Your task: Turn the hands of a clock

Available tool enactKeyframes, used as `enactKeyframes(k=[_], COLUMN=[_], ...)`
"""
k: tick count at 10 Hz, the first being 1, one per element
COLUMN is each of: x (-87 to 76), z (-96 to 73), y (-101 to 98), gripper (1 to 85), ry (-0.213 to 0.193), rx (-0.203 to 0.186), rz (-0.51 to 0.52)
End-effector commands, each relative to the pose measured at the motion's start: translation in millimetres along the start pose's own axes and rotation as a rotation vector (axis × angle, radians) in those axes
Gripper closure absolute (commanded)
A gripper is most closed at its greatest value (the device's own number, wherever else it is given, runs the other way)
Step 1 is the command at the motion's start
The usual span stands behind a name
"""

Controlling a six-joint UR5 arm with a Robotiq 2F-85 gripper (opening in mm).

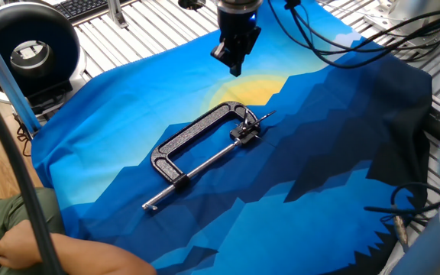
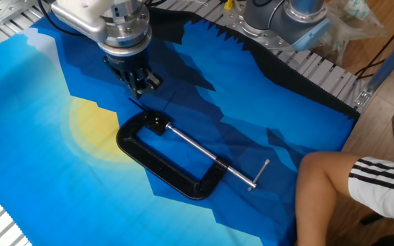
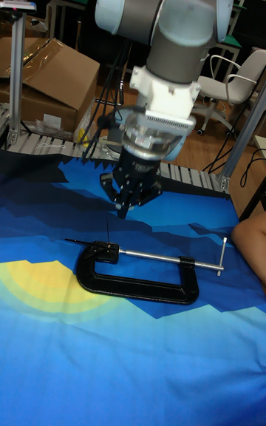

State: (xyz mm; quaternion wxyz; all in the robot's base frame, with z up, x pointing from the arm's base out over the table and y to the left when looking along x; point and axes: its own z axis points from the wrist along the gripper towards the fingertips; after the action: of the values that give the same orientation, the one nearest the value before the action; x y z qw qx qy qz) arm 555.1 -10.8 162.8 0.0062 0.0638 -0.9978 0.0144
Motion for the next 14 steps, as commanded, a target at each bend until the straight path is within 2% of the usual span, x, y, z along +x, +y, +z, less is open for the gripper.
enactKeyframes(k=[1, 4, 5, 6, 9, 11, 14], x=[-27.3, -42.2, -42.4, -39.1, -24.5, -27.8, -27.4], z=[40.7, 69.2, 74.4, 72.8, 70.3, 70.3, 70.1], y=[-8.3, -12.4, -14.1, -17.6, -15.9, -18.4, -11.5], gripper=[84.3, 84.3, 84.3, 84.3, 84.3, 84.3, 84.3], ry=[-0.022, -0.056, -0.063, -0.065, -0.017, -0.029, -0.029], rx=[-0.009, -0.015, -0.02, -0.019, -0.033, -0.023, -0.049], rz=[-0.048, -0.083, -0.089, -0.092, -0.06, -0.048, -0.065])
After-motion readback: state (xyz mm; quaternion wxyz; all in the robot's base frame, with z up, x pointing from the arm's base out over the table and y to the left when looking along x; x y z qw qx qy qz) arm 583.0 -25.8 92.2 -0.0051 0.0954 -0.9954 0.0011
